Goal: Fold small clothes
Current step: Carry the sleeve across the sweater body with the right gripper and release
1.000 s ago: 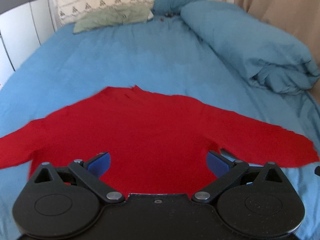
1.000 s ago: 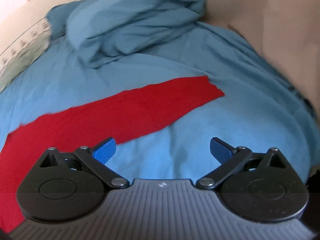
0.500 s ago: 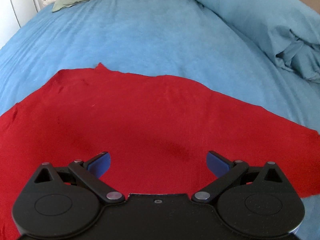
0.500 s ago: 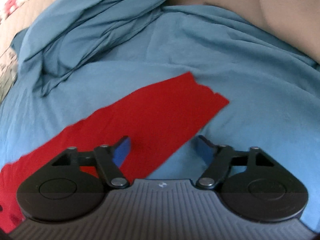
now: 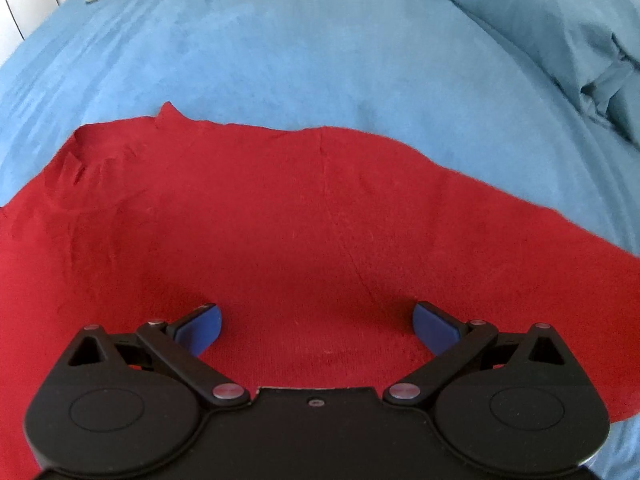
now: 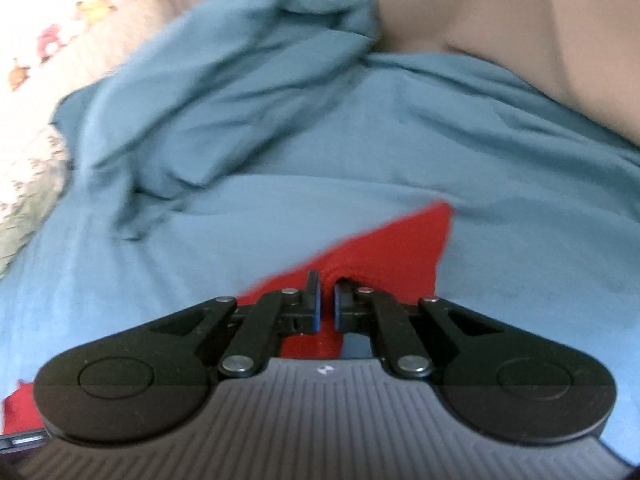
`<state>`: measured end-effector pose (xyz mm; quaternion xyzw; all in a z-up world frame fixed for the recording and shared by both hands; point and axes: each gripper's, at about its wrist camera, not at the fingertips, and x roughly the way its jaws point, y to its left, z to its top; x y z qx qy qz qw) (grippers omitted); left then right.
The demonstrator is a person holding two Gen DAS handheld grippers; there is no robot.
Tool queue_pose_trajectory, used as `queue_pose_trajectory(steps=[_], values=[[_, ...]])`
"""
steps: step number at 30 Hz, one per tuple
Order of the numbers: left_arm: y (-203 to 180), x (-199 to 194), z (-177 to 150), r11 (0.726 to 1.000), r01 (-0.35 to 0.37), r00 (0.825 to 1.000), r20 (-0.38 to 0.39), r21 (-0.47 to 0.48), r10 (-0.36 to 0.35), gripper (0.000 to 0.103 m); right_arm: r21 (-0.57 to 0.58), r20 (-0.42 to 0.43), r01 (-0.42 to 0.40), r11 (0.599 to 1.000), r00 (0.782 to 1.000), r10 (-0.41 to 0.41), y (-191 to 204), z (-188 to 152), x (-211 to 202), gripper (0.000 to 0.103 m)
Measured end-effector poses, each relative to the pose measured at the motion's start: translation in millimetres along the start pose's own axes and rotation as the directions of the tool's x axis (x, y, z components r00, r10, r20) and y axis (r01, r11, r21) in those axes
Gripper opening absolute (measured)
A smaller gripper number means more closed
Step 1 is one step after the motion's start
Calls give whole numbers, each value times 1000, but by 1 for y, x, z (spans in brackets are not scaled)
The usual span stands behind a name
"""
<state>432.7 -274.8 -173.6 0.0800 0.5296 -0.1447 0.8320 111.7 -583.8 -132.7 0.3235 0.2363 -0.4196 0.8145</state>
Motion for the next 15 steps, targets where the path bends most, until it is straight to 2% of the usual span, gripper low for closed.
queue_pose_trajectory(steps=[4,7,9,11,12,15], values=[[43,-25,8,995,71,997,46,-75,-68,103,-64,15,-148,987,989,149,62,8,-18,21],[94,-51,10,990,59,995,87,-132,-48,103,-138,22,-285,949,957,290,130,7,-36,21],[138,-70,6,982,58,992,121,-181,-36,103,-190,7,-403,896,912,411,187,-3,-51,21],[181,-83,0,976,40,992,129,-215,-12,103,-244,-27,-511,824,853,521,240,-24,-66,21],[202,-89,-5,972,2,993,118,-235,26,103,-278,-67,-571,772,814,578,269,-42,-73,21],[260,-101,-28,953,-97,982,127,-287,138,103,-372,-221,-672,641,734,642,337,-116,-74,21]])
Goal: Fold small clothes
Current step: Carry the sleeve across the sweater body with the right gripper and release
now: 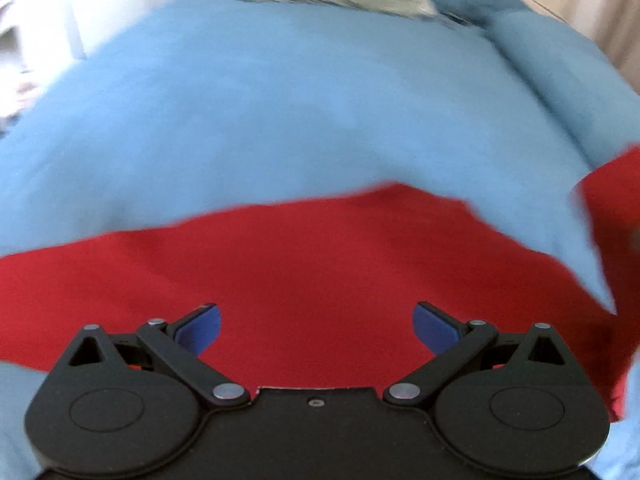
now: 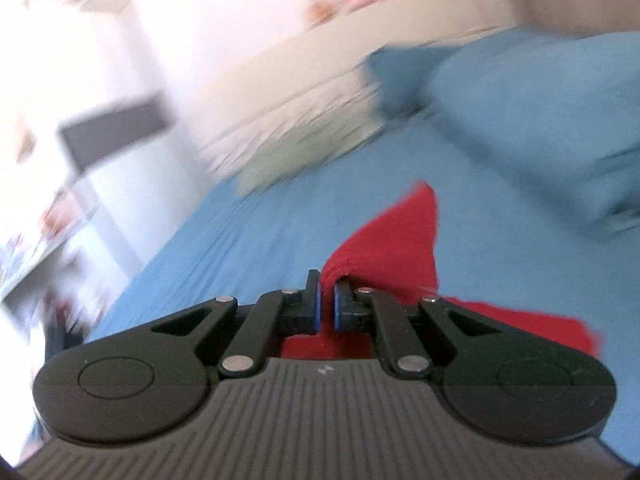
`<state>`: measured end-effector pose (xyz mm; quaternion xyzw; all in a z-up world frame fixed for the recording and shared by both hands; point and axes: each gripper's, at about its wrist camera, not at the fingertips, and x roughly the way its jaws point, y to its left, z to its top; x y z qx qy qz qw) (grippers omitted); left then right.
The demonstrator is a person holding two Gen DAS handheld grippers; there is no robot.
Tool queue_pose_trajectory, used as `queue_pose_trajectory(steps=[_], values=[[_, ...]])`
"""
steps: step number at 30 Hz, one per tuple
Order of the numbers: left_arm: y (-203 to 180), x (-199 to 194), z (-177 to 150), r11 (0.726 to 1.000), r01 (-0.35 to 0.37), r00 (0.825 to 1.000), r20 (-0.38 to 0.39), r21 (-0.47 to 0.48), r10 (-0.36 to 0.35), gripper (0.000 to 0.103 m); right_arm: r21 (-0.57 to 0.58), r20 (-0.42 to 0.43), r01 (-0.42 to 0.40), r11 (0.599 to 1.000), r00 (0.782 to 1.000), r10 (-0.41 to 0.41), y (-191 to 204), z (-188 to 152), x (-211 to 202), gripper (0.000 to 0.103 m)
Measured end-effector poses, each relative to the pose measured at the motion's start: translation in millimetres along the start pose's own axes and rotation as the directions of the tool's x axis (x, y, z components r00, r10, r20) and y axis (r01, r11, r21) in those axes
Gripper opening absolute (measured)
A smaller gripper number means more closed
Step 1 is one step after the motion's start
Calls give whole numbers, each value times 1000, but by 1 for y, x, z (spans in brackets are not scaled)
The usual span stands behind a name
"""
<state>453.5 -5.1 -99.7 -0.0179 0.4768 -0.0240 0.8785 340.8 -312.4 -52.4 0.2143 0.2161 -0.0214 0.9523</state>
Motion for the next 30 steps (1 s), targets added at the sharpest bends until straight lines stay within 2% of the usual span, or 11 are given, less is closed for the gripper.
queue_pose_trajectory(steps=[2,5,6,8,12,14,16,18,21,25,30], values=[[35,3,-8,998,-54,999,-5,-29,54,103,-78,-112,-43,996,993,34,30,-44,41,21],[69,12,-23,997,-52,998,-34,-53,50,103,-200,-278,-35,979,960,-23,56,-120,90,21],[72,13,-27,998,-46,998,-35,-50,45,103,-208,-310,-28,978,950,-39,58,-140,98,21],[76,16,-36,999,-22,999,-32,-39,20,103,-245,-266,-6,970,962,-61,62,-158,95,21],[65,25,-39,995,69,997,-38,-69,-72,103,-362,-243,-4,932,966,-90,72,-162,85,27],[51,29,-39,991,108,993,-37,-73,-111,103,-417,-247,-19,909,964,-93,74,-164,80,58],[33,29,-41,989,139,989,-36,-47,-141,103,-480,-222,-25,877,970,-94,79,-170,64,78],[11,29,-42,984,179,983,-39,-8,-179,103,-508,-213,-32,861,973,-89,72,-172,52,78],[-18,30,-44,972,231,973,-40,42,-229,103,-420,-230,-30,907,970,-74,49,-168,30,78],[-57,45,-45,974,204,979,-34,96,-201,101,-350,-217,33,936,969,-115,22,-167,-1,78],[-62,57,-51,987,133,991,-27,93,-131,76,-300,-232,46,953,965,-120,-2,-168,-24,78]])
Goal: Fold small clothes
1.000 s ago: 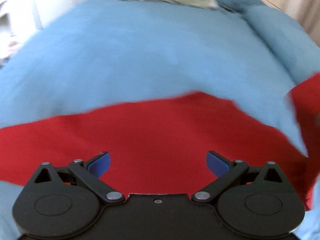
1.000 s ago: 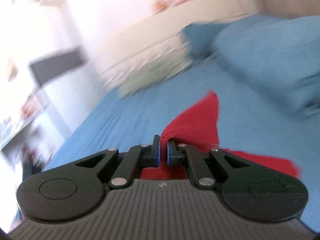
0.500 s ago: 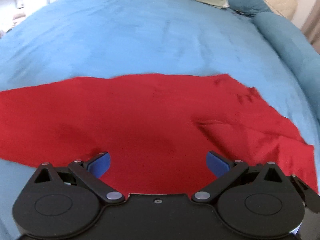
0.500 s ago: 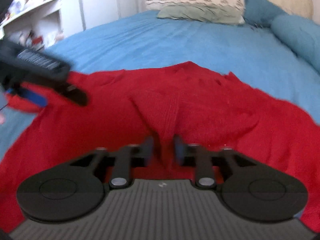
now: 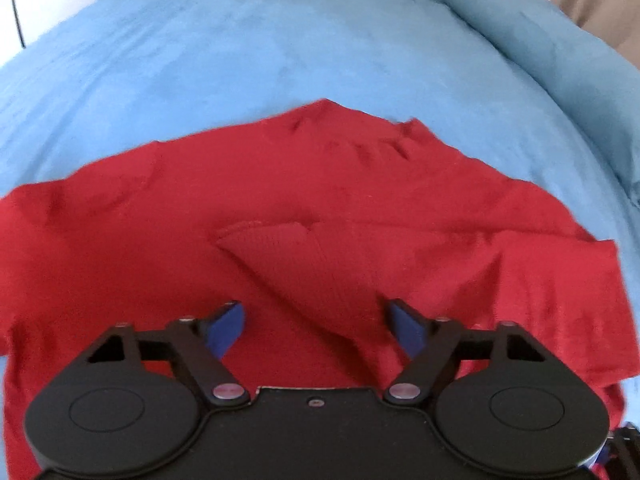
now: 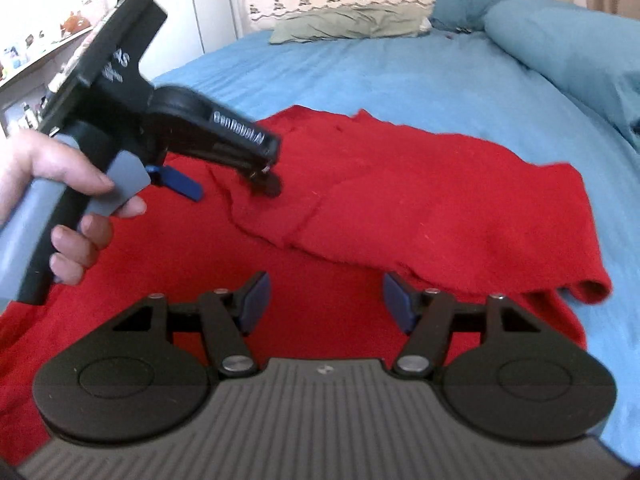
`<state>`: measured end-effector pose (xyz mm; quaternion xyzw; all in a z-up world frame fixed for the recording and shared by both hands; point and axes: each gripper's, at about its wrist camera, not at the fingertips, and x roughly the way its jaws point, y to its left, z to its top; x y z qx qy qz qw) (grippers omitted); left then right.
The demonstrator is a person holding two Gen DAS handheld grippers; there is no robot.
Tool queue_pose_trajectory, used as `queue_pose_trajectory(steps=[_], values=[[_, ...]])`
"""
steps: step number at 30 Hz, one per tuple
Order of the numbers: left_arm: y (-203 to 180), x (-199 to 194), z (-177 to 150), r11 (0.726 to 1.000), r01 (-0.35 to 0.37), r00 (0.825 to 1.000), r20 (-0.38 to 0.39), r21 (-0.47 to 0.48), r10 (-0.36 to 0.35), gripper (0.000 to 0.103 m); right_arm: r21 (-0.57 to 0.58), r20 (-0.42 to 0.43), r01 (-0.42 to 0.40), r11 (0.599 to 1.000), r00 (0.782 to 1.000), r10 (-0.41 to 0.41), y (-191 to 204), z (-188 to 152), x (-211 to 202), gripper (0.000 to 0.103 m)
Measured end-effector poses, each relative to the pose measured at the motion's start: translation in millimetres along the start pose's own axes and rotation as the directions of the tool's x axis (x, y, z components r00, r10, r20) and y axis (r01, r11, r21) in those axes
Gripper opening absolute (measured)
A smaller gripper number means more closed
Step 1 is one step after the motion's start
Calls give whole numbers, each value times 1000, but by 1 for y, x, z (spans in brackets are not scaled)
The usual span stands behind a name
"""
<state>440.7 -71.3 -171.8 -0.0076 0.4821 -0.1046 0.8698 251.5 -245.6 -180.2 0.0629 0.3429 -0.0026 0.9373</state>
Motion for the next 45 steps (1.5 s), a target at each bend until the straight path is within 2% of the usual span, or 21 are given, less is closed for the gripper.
queue_pose_trajectory(steps=[1,3,5,6,9,15,17,19,20,24,27,32,35,40,43,45], values=[[3,-1,-1,1000,-3,1000,9,-6,3,68,5,-3,0,1000,1000,0,-2,-2,-3,78],[12,-6,-4,999,-15,1000,21,-33,16,60,13,-2,1,1000,1000,-1,-6,-6,-7,78],[27,-11,-8,997,-32,999,33,-74,35,59,26,2,1,1000,1000,-1,-9,-8,-11,78],[34,-14,-11,994,-41,998,38,-98,45,55,35,3,1,999,1000,-1,-11,-10,-14,78],[49,-15,-16,988,14,999,41,-152,-8,55,55,0,5,998,1000,-5,-14,-10,-10,79],[42,-9,-12,981,87,995,63,-174,-77,57,90,-12,22,996,1000,-21,-24,-3,-9,80],[37,-6,-9,981,100,994,54,-165,-92,43,91,-14,33,995,999,-32,-26,-2,-8,81],[32,-3,-8,984,100,995,43,-148,-94,20,96,-16,39,995,999,-37,-29,-1,-7,81],[31,-3,-8,983,112,993,45,-142,-107,14,100,-16,40,994,999,-38,-30,-1,-8,81],[26,-13,-3,987,108,991,86,-119,-98,12,104,-16,49,993,999,-48,-32,-1,-9,82],[27,-30,8,989,103,985,146,-105,-88,12,107,-18,58,993,998,-56,-34,1,-10,82],[50,-67,21,995,10,965,261,-95,15,13,115,-36,85,990,996,-81,-41,7,-11,86],[71,-68,17,993,-36,962,267,-116,66,13,139,-56,97,986,994,-90,-50,9,-8,88],[101,-50,0,983,-71,968,227,-169,109,13,163,-59,145,976,989,-137,-62,10,-4,89],[106,-37,-6,980,-56,973,210,-190,97,13,167,-65,232,958,972,-224,-71,8,-5,89],[106,-34,-8,981,-47,975,203,-191,86,15,207,-63,235,950,972,-227,-83,4,-8,87]])
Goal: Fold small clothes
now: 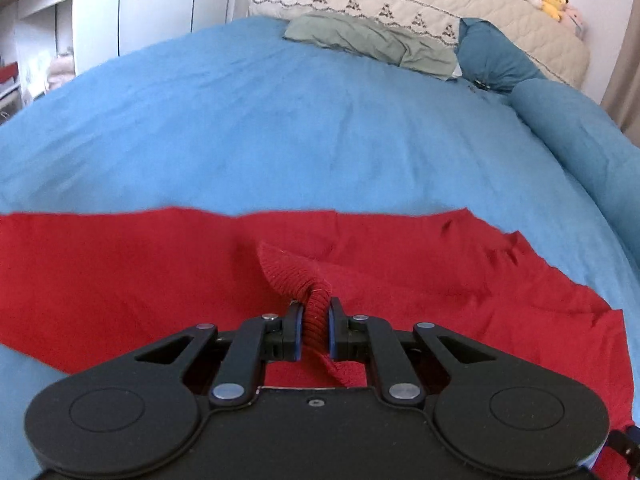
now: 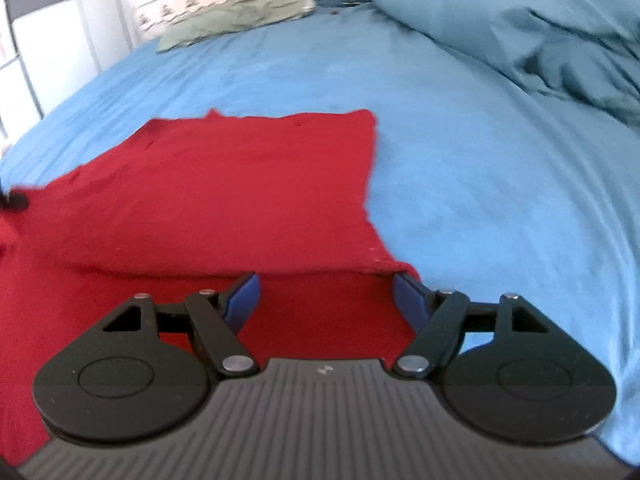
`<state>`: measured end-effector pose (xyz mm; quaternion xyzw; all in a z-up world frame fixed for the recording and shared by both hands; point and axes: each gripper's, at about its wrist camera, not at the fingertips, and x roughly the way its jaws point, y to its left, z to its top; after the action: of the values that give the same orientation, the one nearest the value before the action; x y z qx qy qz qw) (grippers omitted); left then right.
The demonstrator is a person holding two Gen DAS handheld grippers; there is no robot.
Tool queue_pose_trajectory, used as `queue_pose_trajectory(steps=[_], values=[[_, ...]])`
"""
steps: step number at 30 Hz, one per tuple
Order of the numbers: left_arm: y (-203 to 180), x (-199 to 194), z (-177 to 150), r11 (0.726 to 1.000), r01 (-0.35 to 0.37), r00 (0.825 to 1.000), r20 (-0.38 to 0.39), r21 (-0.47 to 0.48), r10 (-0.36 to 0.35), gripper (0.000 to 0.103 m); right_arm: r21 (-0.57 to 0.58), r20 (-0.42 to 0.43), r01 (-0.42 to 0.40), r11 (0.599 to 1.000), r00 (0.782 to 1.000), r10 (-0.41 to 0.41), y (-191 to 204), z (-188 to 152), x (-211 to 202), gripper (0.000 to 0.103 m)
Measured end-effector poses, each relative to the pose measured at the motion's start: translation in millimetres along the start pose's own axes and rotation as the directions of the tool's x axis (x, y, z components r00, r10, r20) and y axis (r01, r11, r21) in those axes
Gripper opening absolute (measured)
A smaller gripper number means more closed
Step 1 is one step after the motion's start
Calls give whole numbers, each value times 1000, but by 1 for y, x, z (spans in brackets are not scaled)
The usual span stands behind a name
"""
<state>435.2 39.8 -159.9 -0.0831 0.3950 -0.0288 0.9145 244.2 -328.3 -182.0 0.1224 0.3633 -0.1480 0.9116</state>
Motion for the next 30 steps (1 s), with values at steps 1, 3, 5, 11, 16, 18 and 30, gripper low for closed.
queue_pose_trajectory(steps=[1,3,5,11,16,18,30], values=[[0,-2,-1,1000,-4,1000,2,5,4,21,22,-1,-8,1000,1000,8,-6,-1,0,87],[4,-9,-4,1000,-23,1000,21,17,22,36,32,1,-15,999,1000,15,-12,-2,-2,87],[11,-18,-7,998,-67,997,42,20,66,52,8,-5,-11,1000,1000,11,-9,-3,-6,88],[21,-44,-8,994,-89,994,62,65,85,67,-101,89,-39,994,995,48,14,3,-40,102],[-4,-19,-10,988,-18,1000,2,153,17,73,-157,106,-124,980,984,142,43,20,-16,103],[-11,-4,-14,986,-7,999,-35,168,13,73,-163,79,-121,979,988,135,49,20,3,103],[3,-28,-15,993,-9,1000,-12,119,10,74,-139,53,-90,986,994,98,39,21,5,103]])
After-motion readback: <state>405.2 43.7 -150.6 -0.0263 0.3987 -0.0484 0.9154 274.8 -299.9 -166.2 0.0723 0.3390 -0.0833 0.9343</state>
